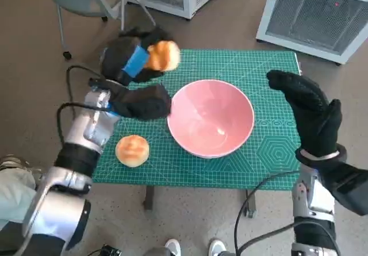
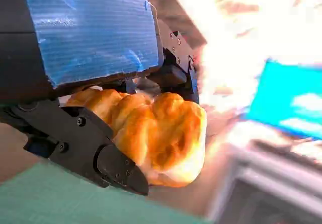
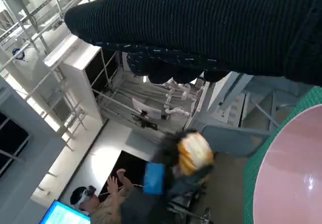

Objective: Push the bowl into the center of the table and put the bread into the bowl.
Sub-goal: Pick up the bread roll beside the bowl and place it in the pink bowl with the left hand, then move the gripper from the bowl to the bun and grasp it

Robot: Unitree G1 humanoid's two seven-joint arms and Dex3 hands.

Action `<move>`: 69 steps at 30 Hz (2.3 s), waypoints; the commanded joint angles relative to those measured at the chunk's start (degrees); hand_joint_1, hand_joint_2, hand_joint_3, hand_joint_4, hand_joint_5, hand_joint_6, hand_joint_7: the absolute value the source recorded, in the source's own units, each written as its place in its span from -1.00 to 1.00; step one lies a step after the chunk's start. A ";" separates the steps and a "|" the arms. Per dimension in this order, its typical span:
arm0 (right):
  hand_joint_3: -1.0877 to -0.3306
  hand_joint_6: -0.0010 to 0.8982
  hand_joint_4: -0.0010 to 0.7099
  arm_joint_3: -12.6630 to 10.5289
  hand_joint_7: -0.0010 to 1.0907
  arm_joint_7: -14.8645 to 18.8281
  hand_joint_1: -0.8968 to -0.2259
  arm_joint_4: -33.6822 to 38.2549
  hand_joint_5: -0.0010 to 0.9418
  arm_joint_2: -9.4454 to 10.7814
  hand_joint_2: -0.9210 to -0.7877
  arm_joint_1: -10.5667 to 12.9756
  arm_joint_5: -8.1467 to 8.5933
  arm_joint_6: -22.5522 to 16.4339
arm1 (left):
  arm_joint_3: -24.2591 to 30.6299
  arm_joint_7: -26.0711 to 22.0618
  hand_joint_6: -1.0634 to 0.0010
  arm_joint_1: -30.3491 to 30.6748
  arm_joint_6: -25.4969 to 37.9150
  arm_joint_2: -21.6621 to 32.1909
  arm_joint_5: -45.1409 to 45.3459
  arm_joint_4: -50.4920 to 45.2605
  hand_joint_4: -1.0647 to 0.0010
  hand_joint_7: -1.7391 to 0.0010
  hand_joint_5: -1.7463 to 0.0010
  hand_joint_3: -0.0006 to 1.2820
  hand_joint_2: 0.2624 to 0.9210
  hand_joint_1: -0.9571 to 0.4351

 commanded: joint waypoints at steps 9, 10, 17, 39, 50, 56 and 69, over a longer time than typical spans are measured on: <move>-0.10 -1.00 -0.77 0.24 -0.29 0.68 -0.24 0.38 -1.00 0.16 -1.00 1.31 0.83 1.04 | -4.52 -1.91 -0.26 2.94 -7.15 -3.39 3.18 -3.45 -0.48 -0.26 -0.24 -0.97 0.98 0.38; -0.10 -1.00 -0.77 0.23 -0.29 0.67 -0.24 0.38 -1.00 0.16 -1.00 1.32 0.83 1.02 | -4.77 -2.01 -0.26 2.73 -7.68 -3.58 3.32 -2.77 -0.48 -0.26 -0.24 -0.97 0.98 0.38; -0.11 -1.00 -0.77 0.14 -0.29 0.33 -0.23 -0.32 -1.00 0.26 -1.00 1.99 0.77 0.92 | -6.30 -8.24 -0.17 0.64 -11.19 -5.35 1.31 4.82 -0.37 -0.32 -0.31 -0.92 1.00 0.38; -0.09 -1.00 -0.77 0.07 -0.29 -1.66 -0.24 -2.39 -1.00 0.59 -1.00 3.92 -0.08 0.63 | -5.73 -23.52 0.55 1.53 -5.25 -3.41 0.37 1.45 0.79 0.98 1.00 -1.00 0.80 -0.17; -0.10 -1.00 -0.77 0.46 -0.29 -2.63 -0.24 -2.79 -1.00 1.12 -1.00 4.11 -1.07 0.47 | 1.05 -32.64 0.53 7.86 -0.81 3.23 -5.89 -16.90 0.77 0.98 0.99 -1.00 0.81 -0.24; -0.10 -1.00 -0.77 0.73 -0.29 -2.67 -0.27 -2.93 -1.00 1.27 -1.00 4.23 -1.04 0.68 | 6.39 -39.13 0.51 12.66 5.22 7.17 -10.10 -29.21 0.76 0.98 0.99 -1.00 0.79 -0.23; -0.09 -1.00 -0.77 1.24 -0.29 -2.13 -0.27 -3.27 -1.00 1.52 -1.00 4.42 -0.22 1.35 | 14.87 -46.84 0.51 23.47 15.75 15.58 -13.40 -43.48 0.77 0.99 1.00 -1.00 0.53 -0.18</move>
